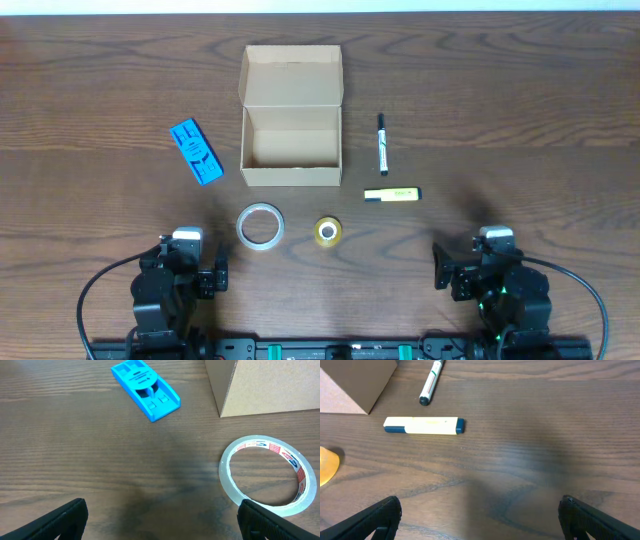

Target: Pack container

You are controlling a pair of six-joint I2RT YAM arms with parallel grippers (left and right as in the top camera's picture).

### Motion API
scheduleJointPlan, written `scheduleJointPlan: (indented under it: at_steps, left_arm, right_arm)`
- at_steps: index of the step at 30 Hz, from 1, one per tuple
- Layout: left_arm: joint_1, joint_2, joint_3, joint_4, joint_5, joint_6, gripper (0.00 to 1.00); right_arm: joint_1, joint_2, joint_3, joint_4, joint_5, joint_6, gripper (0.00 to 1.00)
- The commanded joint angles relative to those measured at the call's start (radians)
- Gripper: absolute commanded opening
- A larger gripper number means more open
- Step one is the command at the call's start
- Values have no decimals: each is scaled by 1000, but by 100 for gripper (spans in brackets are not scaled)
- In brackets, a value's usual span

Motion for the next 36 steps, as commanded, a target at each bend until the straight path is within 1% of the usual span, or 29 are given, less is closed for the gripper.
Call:
scheduleJointPlan:
  at_steps: [1,26,31,36]
  left_arm:
    - [4,-8,-8,-2,-8,-7,96]
    - [4,-8,-8,-2,-8,-7,96]
    - [4,-8,-8,-2,-8,-7,95]
    - [4,-8,-8,-2,-7,-7,96]
  right_arm:
    - [-11,-11,-9,0,-8,13,99]
    - [-11,-2,0,4,-20,13,99]
    - [-8,97,69,16,-54,14,99]
    - [7,305,214,15,-57,14,99]
